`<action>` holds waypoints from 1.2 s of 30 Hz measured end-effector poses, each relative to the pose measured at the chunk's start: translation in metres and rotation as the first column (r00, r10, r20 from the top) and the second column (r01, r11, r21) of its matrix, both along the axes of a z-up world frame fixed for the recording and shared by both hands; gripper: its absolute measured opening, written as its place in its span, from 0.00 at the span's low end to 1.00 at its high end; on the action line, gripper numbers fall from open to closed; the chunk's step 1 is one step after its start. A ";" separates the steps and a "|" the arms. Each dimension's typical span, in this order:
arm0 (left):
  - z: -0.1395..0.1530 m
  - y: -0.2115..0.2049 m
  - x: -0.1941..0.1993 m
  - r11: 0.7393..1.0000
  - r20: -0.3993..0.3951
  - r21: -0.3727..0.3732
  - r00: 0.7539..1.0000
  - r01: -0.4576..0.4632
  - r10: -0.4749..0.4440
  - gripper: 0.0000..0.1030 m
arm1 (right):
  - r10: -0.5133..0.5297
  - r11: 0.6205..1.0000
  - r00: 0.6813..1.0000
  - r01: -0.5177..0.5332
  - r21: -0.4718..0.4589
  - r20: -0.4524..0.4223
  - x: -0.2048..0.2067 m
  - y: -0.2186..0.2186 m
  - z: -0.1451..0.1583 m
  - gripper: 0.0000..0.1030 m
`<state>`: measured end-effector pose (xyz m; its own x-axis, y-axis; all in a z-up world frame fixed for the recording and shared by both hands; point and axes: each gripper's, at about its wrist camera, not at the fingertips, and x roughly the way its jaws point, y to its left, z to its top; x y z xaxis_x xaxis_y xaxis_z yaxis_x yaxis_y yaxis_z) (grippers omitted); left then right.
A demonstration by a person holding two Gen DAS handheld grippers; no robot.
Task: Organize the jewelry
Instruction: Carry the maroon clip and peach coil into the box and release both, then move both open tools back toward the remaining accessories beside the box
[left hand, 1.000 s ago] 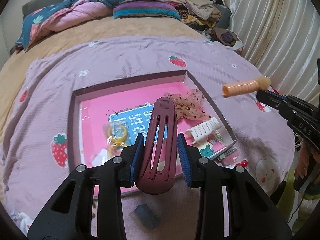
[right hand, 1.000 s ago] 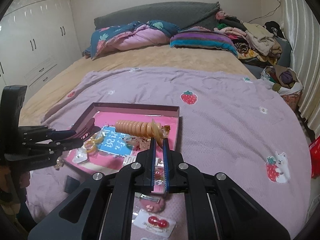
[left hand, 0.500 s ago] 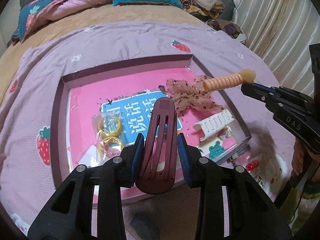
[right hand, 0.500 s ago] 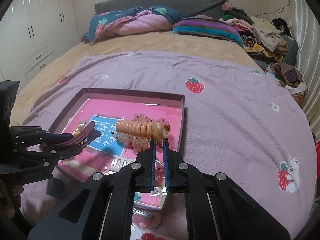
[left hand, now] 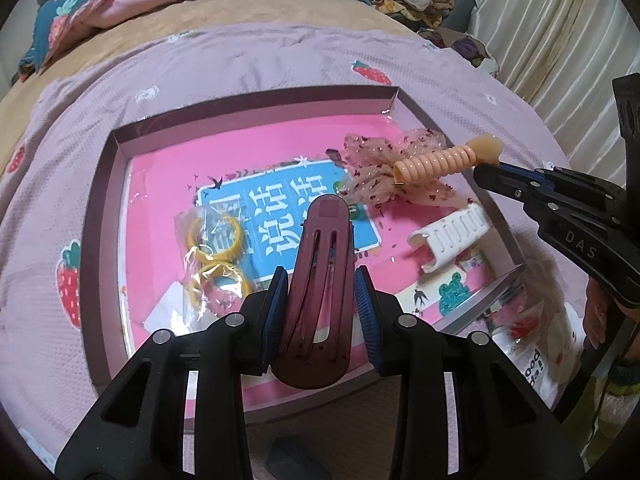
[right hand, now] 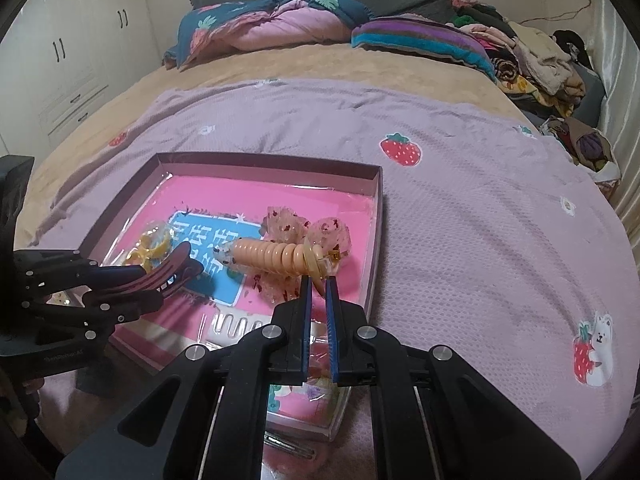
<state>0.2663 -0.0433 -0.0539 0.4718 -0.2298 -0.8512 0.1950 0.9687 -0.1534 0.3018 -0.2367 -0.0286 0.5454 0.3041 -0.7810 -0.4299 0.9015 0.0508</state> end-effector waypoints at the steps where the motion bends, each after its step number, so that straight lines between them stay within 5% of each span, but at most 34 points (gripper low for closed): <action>1: -0.002 0.000 0.000 1.000 -0.004 0.003 1.000 0.001 -0.001 0.26 | 0.002 1.000 1.000 -0.002 -0.005 -0.002 0.000 0.002 -0.001 0.06; 9: -0.007 0.001 0.000 1.000 -0.007 0.003 1.000 0.006 -0.006 0.26 | -0.018 1.000 0.999 0.018 -0.002 -0.043 -0.001 -0.001 -0.006 0.09; 13: -0.007 0.002 -0.001 1.000 -0.009 0.002 1.000 0.005 -0.005 0.26 | -0.047 0.998 0.998 0.048 0.027 -0.031 -0.006 -0.010 0.001 0.38; 17: -0.003 0.004 -0.006 1.000 -0.001 0.008 1.000 0.005 -0.005 0.26 | -0.068 0.996 0.997 0.069 0.061 -0.021 -0.011 -0.018 0.012 0.48; 28: 0.034 0.012 -0.026 0.999 0.067 0.000 0.997 -0.035 0.035 0.49 | -0.104 0.989 0.993 0.098 0.112 0.055 -0.045 -0.029 0.050 0.80; 36: 0.069 0.015 -0.044 0.998 0.136 -0.005 0.989 -0.057 0.057 0.62 | -0.120 0.986 0.985 0.103 0.135 0.127 -0.073 -0.036 0.084 0.85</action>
